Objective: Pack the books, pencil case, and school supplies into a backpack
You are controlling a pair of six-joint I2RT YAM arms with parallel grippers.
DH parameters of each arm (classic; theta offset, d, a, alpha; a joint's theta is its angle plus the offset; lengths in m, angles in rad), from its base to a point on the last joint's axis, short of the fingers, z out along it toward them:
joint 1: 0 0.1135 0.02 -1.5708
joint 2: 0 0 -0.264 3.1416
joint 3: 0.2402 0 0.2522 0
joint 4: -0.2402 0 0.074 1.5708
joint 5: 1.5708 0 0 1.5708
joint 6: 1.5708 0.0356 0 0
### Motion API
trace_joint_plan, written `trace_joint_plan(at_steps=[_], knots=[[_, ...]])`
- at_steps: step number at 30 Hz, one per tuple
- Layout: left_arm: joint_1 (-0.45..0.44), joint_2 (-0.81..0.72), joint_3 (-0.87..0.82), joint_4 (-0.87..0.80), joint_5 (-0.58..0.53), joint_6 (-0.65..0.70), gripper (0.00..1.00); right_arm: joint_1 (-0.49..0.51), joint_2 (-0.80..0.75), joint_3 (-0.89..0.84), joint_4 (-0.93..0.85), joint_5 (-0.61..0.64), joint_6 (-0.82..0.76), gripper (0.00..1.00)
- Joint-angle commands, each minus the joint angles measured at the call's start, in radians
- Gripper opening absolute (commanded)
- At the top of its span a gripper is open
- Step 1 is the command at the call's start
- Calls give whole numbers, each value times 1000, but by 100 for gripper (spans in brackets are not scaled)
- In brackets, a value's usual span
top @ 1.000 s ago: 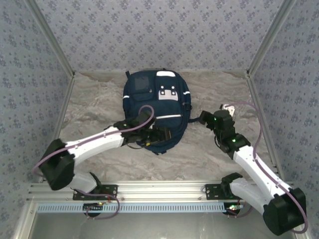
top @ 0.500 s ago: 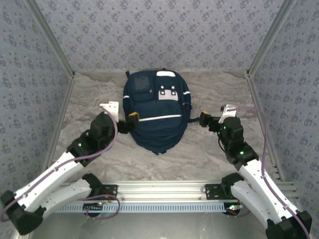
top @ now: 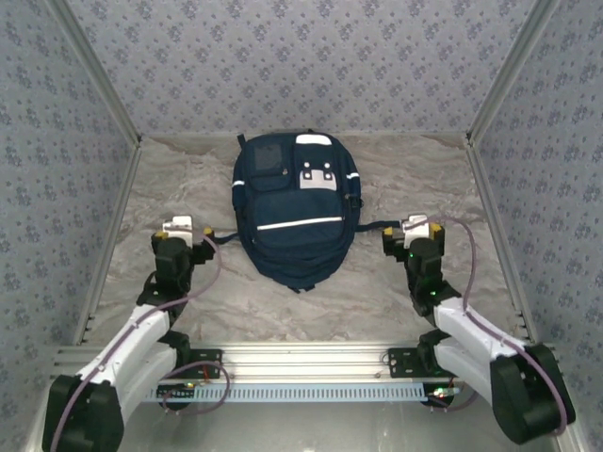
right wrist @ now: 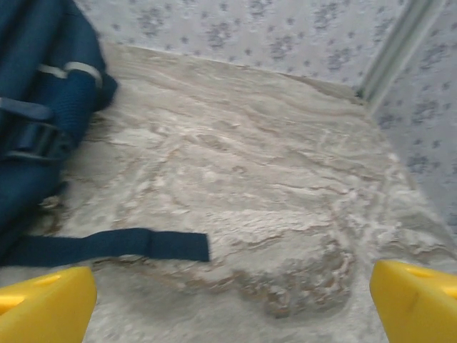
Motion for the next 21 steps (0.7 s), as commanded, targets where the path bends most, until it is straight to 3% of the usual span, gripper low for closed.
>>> trace_joint_plan(at_steps=[1, 5, 8, 10, 12, 16, 18, 19, 21], knots=[[87, 125, 8, 109, 62, -32, 98, -51, 112, -39, 235, 102, 2, 100], [143, 247, 17, 231, 137, -32, 98, -114, 219, -53, 386, 34, -2, 100], [168, 341, 9, 403, 165, -17, 98, -227, 277, -107, 575, -184, 91, 100], [185, 418, 14, 514, 228, 29, 98, -274, 352, -123, 665, -265, 108, 100], [204, 464, 45, 506, 278, 27, 98, -305, 483, -147, 833, -320, 133, 100], [211, 710, -7, 882, 303, 16, 98, -323, 573, -89, 831, -481, 96, 100], [212, 648, 86, 590, 380, 46, 98, -325, 575, -72, 807, -486, 93, 100], [215, 680, 127, 574, 408, 56, 98, -327, 573, -44, 772, -474, 103, 100], [234, 675, 130, 551, 325, -1, 98, -340, 528, 48, 553, -456, 119, 100]])
